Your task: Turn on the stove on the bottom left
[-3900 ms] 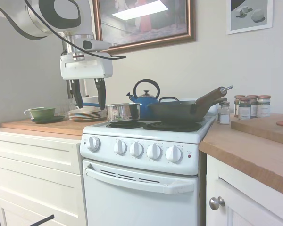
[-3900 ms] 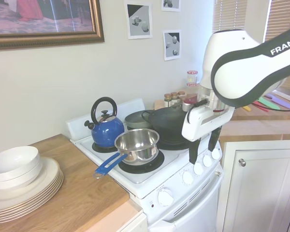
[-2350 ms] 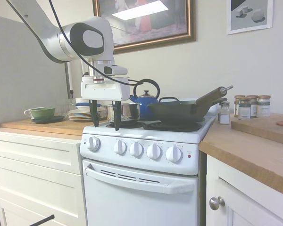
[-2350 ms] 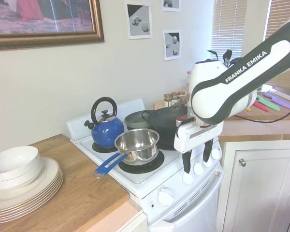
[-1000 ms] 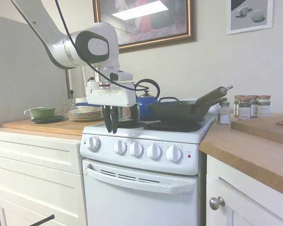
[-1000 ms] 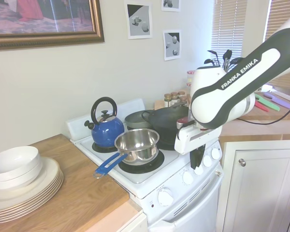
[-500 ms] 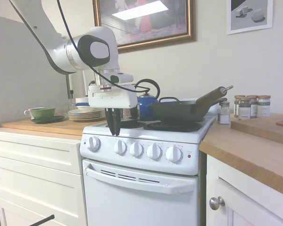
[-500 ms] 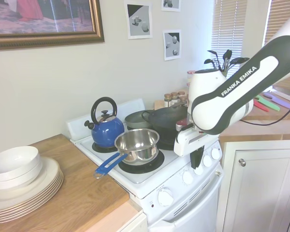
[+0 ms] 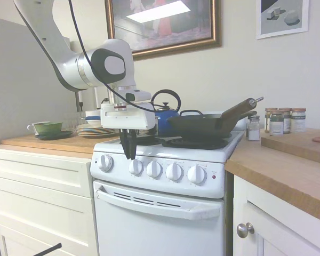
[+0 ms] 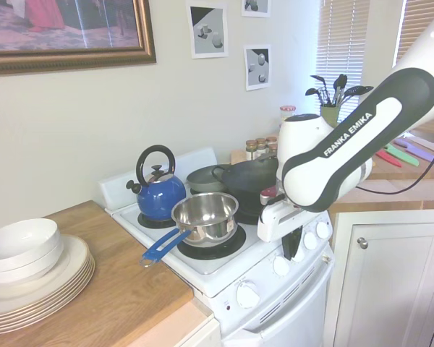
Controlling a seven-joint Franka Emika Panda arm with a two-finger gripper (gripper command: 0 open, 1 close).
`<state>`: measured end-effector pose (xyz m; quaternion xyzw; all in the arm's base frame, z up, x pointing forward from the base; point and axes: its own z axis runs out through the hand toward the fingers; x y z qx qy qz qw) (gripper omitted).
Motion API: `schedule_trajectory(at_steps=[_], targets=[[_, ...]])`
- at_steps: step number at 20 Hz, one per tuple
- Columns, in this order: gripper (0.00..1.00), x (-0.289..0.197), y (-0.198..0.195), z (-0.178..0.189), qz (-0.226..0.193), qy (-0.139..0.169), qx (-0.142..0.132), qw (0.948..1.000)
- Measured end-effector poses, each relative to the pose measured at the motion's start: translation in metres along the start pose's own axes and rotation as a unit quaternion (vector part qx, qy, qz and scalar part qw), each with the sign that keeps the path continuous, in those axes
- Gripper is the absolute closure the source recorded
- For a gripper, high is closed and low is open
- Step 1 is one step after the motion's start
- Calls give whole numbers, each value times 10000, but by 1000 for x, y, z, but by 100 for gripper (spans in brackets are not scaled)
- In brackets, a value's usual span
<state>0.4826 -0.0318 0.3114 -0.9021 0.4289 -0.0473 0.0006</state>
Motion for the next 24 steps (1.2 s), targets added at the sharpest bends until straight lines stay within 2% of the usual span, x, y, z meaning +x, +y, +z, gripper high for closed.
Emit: schedule_trajectory(at_steps=[14, 24], targets=[[100, 13, -9, 7, 74, 59, -45, 9999], [100, 20, -9, 25, 109, 58, -153, 9998]])
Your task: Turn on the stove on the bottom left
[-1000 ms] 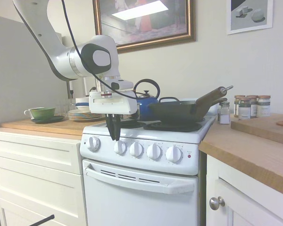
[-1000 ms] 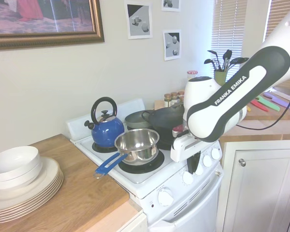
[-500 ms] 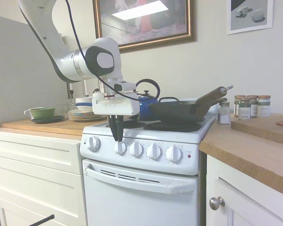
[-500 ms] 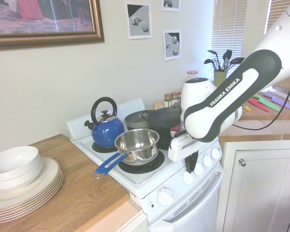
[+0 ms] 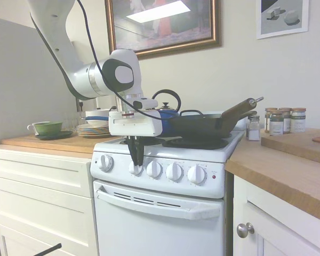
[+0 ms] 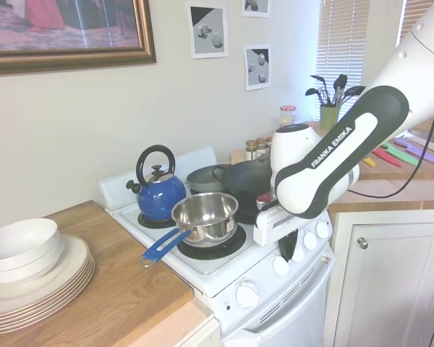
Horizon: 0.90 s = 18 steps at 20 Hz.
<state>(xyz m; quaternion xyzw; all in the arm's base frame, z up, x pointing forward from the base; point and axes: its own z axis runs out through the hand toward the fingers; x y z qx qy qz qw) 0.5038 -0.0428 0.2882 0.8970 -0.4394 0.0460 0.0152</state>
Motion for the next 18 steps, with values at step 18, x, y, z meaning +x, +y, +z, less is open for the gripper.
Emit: schedule_trajectory(at_steps=[18], targets=[[100, -7, -9, -9, -10, 28, 48, 10000]])
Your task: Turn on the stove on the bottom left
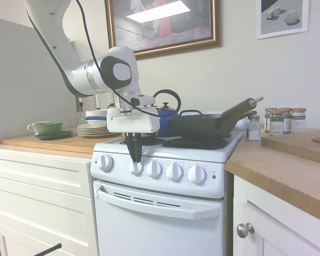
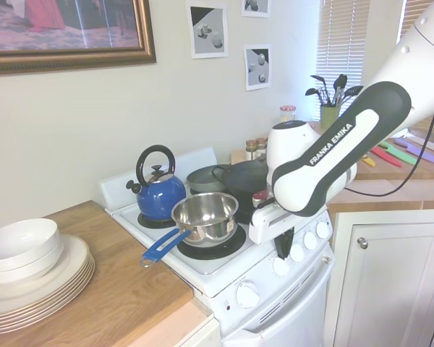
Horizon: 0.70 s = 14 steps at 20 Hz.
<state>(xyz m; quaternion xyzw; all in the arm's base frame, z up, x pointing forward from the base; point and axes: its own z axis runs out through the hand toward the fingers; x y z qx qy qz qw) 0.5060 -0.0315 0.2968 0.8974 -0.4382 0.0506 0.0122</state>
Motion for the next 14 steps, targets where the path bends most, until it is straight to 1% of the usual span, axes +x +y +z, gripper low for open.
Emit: schedule_trajectory(at_steps=[6, 14], targets=[[100, -13, -12, 0, -105, -33, 25, 9999], [100, -18, -14, 11, -8, -156, -5, 9999]])
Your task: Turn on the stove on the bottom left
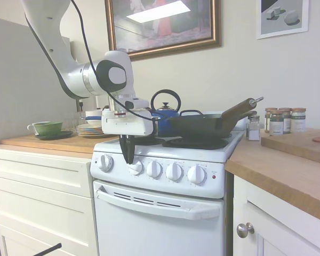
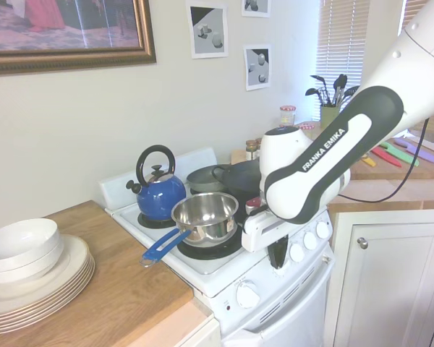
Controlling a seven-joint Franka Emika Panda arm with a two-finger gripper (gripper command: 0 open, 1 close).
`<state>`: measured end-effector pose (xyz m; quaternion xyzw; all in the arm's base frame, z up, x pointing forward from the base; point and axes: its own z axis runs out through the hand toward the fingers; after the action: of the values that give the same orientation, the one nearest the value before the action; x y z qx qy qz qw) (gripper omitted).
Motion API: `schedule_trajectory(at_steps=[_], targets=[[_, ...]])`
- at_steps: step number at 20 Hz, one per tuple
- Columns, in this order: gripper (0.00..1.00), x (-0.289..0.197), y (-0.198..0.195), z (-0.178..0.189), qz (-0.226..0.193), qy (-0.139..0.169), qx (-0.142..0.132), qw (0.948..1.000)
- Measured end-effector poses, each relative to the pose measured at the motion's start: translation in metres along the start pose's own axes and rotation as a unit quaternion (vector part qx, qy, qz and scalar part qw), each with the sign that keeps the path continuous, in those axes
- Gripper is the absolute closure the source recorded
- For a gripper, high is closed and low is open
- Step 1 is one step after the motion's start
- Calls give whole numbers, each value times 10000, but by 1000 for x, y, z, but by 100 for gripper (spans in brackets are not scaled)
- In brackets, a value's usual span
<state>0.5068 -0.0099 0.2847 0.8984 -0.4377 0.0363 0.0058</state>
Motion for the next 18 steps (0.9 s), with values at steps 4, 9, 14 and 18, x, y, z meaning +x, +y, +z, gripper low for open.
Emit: schedule_trajectory(at_steps=[4, 9, 14, 18], targets=[[100, -1, 1, 11, 0, -59, -73, 10000], [100, -5, -1, 15, 55, 110, -226, 9997], [100, -13, -5, 18, 87, 330, -368, 9987], [100, -16, -6, 22, 84, 411, -432, 9982]])
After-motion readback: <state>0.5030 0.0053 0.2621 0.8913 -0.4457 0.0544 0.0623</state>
